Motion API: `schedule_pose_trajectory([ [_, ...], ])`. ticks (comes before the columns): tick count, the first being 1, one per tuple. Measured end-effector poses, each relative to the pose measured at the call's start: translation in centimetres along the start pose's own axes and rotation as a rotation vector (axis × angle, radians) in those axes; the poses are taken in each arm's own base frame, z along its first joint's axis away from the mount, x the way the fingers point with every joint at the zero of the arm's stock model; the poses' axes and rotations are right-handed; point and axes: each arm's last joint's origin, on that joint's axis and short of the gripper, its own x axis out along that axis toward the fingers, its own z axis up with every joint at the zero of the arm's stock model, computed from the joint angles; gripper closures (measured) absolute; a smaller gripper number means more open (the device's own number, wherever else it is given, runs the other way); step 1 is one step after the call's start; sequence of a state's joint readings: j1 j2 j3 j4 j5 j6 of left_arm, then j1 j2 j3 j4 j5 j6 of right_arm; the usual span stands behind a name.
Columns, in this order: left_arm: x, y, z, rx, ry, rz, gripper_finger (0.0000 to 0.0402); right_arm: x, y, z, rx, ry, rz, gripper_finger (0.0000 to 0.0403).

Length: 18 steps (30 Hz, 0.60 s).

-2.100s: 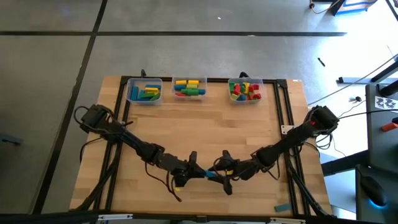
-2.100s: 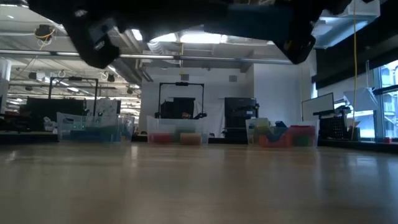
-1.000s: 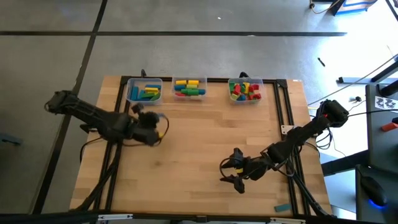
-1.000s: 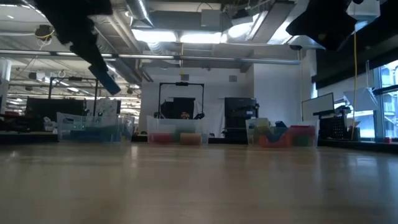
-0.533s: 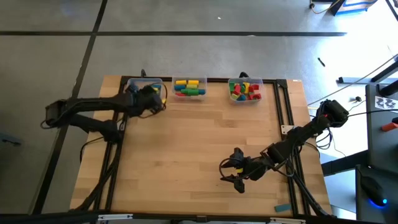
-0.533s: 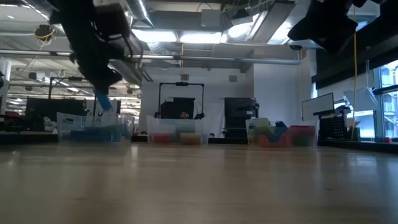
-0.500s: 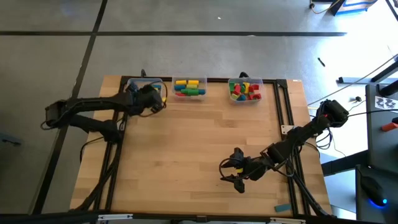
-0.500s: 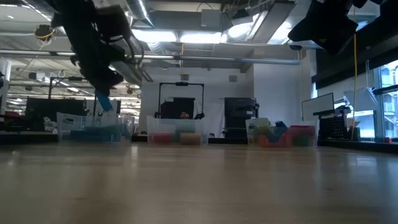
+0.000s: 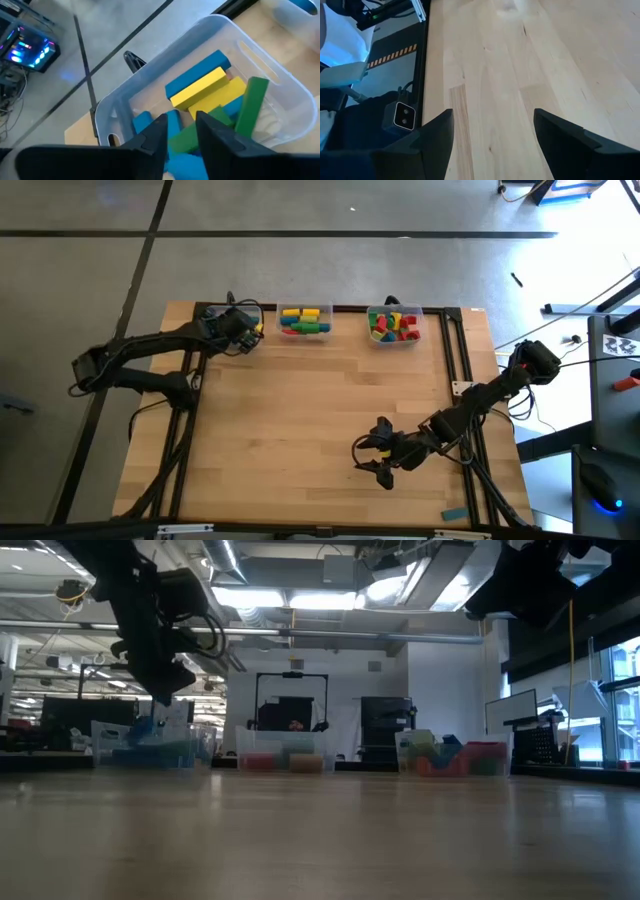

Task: Sort blocks by size
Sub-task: Put the blue rectangular block into the left transparent bin

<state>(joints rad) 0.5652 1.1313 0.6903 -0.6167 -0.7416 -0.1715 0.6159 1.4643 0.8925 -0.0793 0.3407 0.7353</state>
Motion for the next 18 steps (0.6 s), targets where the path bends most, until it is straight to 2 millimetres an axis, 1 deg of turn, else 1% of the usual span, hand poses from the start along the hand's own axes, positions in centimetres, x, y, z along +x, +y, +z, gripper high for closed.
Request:
schedule_pose_trajectory([
  [7, 0.0, 0.0, 0.0, 0.028, 0.0, -0.006, 0.0233, 0.0, 0.0, 0.0, -0.001, 0.002, -0.001, 0.0139],
  [10, -0.5, -0.1, 0.0, 0.034, -0.019, -0.038, 0.0213, 0.0, 0.0, 0.0, -0.003, 0.003, 0.001, 0.0139],
  [13, -1.8, -0.2, 0.1, 0.033, -0.072, -0.081, 0.0205, 0.0, 0.0, -0.1, -0.009, 0.023, 0.014, 0.0139],
  [18, -5.1, -0.4, 0.3, 0.034, -0.21, -0.193, 0.0204, 0.0, -0.1, -0.2, -0.015, 0.035, 0.002, 0.0139],
])
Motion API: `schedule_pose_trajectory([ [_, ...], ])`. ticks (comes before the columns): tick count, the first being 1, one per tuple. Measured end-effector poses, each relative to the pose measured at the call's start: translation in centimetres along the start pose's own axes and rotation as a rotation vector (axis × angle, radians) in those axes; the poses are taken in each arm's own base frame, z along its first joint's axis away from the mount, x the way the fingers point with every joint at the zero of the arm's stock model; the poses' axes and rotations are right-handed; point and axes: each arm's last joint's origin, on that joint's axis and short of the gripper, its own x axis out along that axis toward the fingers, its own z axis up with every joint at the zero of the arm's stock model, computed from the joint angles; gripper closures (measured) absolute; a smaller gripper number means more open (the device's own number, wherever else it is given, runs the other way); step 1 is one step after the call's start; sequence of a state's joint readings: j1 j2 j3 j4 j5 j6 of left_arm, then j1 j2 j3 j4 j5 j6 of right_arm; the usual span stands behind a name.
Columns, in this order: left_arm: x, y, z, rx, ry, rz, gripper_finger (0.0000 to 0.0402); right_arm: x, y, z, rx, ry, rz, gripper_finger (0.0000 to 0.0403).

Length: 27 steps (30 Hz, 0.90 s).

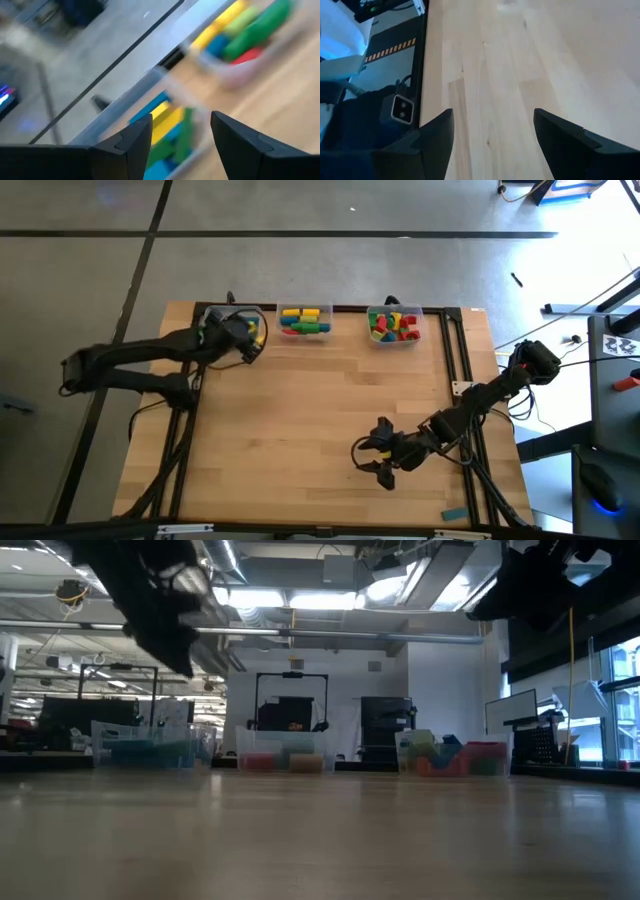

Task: Sort blocks by size
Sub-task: Put the blue rectangular block into the left transparent bin

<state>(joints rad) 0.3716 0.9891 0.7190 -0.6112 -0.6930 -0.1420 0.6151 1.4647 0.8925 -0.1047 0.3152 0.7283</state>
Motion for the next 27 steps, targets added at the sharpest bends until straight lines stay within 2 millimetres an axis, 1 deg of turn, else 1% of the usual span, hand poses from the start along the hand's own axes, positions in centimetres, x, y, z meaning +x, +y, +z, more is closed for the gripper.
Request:
schedule_pose_trajectory([
  [4, -2.5, -0.8, 0.3, -0.012, -0.123, -0.122, 0.0204, 0.0, -0.1, 0.1, 0.0, -0.034, -0.033, 0.0139],
  [9, -5.0, -2.3, 0.5, -0.021, -0.243, -0.316, 0.0204, 0.0, 0.0, 0.0, -0.002, -0.03, -0.027, 0.0139],
  [14, -6.8, -4.7, 0.6, 0.021, -0.316, -0.493, 0.0204, -0.8, 1.7, -0.8, -0.034, 0.007, 0.033, 0.0139],
  [18, -7.6, -6.8, 0.5, 0.061, -0.349, -0.566, 0.0204, -1.8, 3.2, -1.2, -0.025, 0.049, 0.041, 0.0139],
  [21, -7.8, -8.5, 0.3, 0.089, -0.359, -0.601, 0.0204, -2.8, 4.2, -1.2, 0.01, 0.095, 0.02, 0.0139],
  [24, -7.8, -10.3, 0.1, 0.12, -0.367, -0.624, 0.0204, -4.0, 5.0, -1.3, 0.061, 0.157, -0.012, 0.0139],
  [27, -7.5, -12.1, -0.1, 0.158, -0.375, -0.637, 0.0204, -4.9, 5.4, -1.8, 0.152, 0.25, -0.04, 0.0139],
])
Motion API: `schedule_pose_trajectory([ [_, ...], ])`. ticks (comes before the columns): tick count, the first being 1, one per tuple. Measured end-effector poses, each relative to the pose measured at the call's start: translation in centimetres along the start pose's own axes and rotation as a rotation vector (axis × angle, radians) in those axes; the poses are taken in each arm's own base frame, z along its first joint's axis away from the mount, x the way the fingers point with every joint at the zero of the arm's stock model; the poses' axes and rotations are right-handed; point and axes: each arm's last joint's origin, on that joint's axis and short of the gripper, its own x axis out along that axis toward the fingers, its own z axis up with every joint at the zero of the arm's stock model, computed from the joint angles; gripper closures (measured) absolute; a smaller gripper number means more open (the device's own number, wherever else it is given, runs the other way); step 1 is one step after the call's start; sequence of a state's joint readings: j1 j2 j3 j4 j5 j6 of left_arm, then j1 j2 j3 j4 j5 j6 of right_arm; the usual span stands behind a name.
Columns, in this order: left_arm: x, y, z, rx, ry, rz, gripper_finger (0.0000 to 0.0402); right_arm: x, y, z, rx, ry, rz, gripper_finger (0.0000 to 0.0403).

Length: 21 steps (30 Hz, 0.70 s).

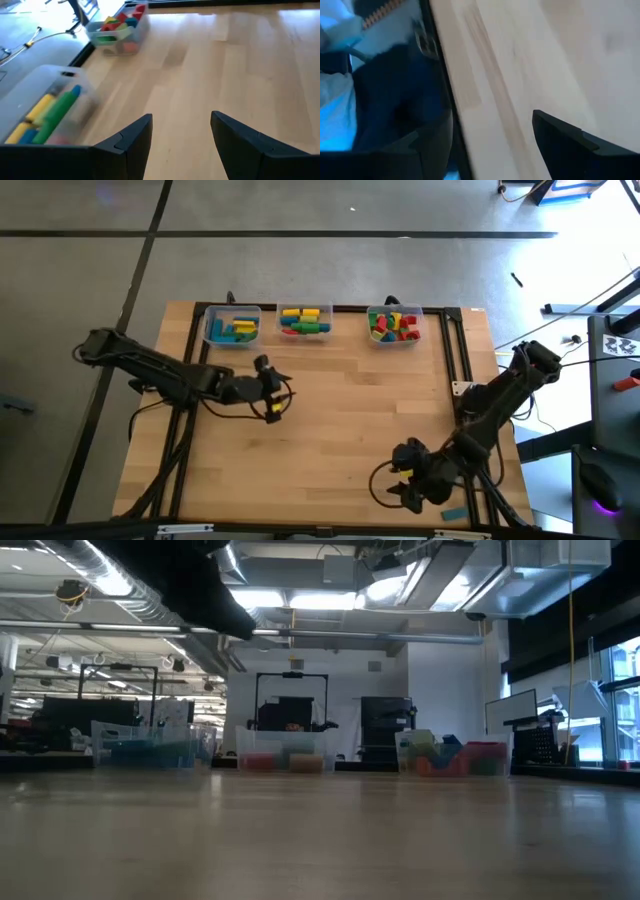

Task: Sort blocks by size
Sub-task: Put the blue rectangular block into the left transparent bin

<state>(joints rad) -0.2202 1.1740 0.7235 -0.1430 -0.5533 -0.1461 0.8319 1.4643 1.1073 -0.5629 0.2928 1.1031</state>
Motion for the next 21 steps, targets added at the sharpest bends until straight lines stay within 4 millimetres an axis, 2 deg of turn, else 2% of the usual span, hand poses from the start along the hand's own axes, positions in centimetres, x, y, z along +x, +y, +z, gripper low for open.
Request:
schedule_pose_trajectory([
  [5, 1.7, -1.6, -0.5, 0.056, 0.002, -0.017, 0.0204, -0.5, -0.1, -2.3, 0.251, 0.242, -0.036, 0.0139],
  [9, 2.2, -2.0, -0.6, 0.097, -0.004, -0.019, 0.0204, -0.3, 0.4, -4.5, 0.496, 0.436, -0.099, 0.0139],
  [15, 2.2, -2.0, -0.5, 0.11, -0.016, -0.02, 0.0204, 1.3, 0.9, -7.3, 0.817, 0.637, -0.292, 0.0139],
  [21, 2.2, -2.0, -0.6, 0.115, -0.012, -0.02, 0.0204, 3.5, 0.8, -8.6, 0.936, 0.69, -0.43, 0.0139],
])
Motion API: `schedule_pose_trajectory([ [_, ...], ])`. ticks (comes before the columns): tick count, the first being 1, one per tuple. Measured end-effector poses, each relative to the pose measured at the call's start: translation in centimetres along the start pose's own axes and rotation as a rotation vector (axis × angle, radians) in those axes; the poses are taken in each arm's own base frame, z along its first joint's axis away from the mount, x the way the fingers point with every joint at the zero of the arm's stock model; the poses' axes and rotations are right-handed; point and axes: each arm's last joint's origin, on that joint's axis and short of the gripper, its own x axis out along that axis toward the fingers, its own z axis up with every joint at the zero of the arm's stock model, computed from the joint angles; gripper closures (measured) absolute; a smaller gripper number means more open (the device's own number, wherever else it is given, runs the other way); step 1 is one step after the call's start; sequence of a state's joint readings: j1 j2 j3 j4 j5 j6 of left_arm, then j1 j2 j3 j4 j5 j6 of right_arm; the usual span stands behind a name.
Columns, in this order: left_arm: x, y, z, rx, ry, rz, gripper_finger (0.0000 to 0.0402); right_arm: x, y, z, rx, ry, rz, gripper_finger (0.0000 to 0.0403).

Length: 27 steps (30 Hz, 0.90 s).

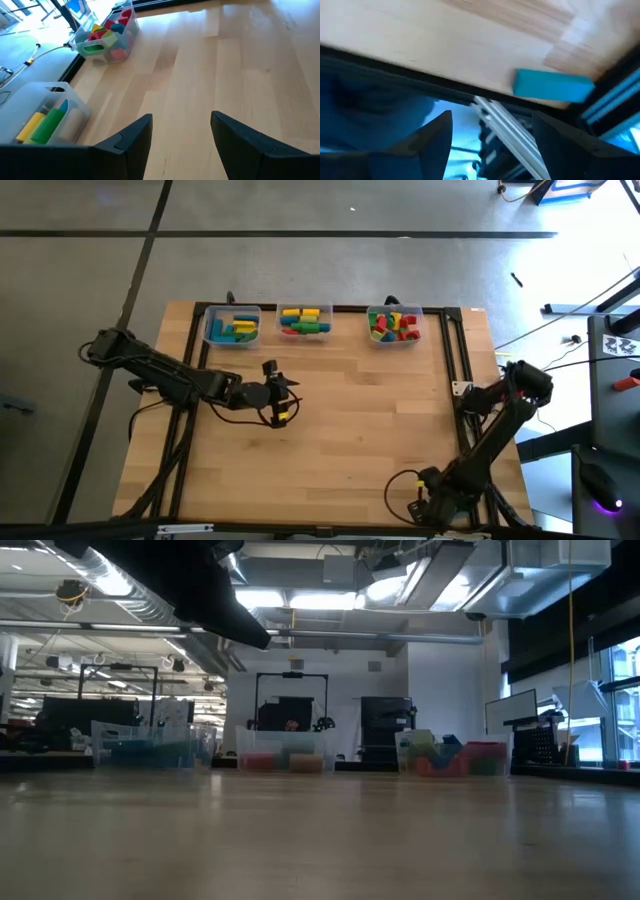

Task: Sort blocks by size
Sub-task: Put the blue rectangular block into the left transparent bin

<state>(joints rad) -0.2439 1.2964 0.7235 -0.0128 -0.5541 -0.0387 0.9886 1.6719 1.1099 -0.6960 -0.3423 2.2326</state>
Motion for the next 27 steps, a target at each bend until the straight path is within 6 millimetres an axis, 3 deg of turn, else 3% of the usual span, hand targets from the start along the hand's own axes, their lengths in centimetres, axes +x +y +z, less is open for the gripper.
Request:
schedule_pose_trajectory([
  [6, -0.1, -0.2, 0.0, 0.0, -0.001, -0.005, 0.0204, 2.3, 0.6, 0.1, 0.06, 0.102, -0.112, 0.0139],
  [15, -0.1, -0.1, 0.0, -0.002, -0.001, -0.004, 0.0204, 5.2, 1.2, 0.8, 0.03, 0.096, -0.164, 0.0139],
  [27, -0.1, -0.1, 0.0, -0.002, -0.001, -0.004, 0.0204, 5.4, 1.1, 2.2, -0.057, -0.001, -0.182, 0.0139],
])
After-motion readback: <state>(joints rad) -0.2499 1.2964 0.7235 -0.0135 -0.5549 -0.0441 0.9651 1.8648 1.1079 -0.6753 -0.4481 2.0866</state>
